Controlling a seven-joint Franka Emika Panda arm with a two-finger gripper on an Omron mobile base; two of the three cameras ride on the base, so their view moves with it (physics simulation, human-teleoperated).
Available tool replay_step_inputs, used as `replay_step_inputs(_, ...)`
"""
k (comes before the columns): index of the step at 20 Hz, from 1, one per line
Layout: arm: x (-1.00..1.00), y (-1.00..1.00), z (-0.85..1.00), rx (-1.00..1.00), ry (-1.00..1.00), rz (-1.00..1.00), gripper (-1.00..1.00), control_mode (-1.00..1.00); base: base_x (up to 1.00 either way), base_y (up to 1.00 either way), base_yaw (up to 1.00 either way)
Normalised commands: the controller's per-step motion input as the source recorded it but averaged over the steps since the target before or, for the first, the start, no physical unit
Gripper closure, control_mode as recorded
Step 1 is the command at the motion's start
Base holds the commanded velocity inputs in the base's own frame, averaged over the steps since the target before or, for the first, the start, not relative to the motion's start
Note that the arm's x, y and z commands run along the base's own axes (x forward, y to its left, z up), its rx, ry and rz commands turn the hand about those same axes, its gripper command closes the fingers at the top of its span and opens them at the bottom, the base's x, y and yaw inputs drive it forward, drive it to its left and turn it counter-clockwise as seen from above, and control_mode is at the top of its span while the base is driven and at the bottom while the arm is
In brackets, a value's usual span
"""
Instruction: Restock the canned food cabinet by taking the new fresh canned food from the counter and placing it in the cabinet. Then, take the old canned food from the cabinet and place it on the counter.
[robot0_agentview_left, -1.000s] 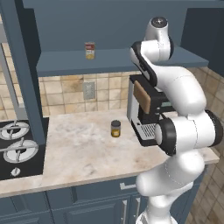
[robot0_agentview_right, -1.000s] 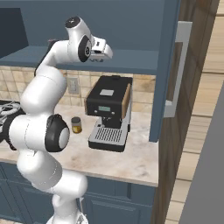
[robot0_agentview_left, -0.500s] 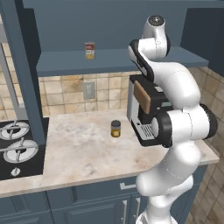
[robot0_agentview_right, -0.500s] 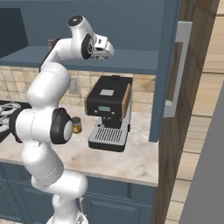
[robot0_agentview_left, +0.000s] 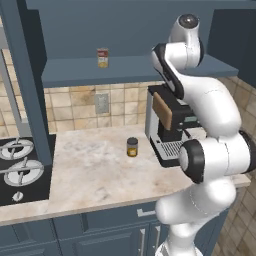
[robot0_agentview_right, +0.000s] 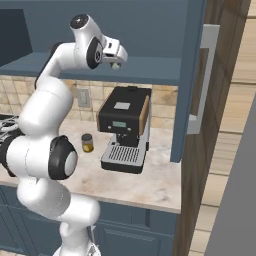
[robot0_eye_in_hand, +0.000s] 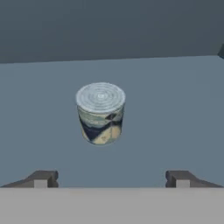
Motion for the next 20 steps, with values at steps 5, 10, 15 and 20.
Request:
replay_step_inputs(5, -1.00, -0.04, 0.26, 0.06, -0.25, 0.01, -1.00, -1.00, 0.00, 0.00, 0.00)
replay_step_inputs(10, -1.00, 0.41, 0.44, 0.09, -0.18, 0.09, -1.00, -1.00, 0.00, 0.00, 0.00)
replay_step_inputs(15, -0.81, 0.99, 0.45, 0.01, -0.01, 0.20, -1.00, -1.00, 0.00, 0.00, 0.00)
replay_step_inputs(20, -0.41, 1.00, 0.33, 0.00, 0.04, 0.17, -1.00, -1.00, 0.00, 0.00, 0.00)
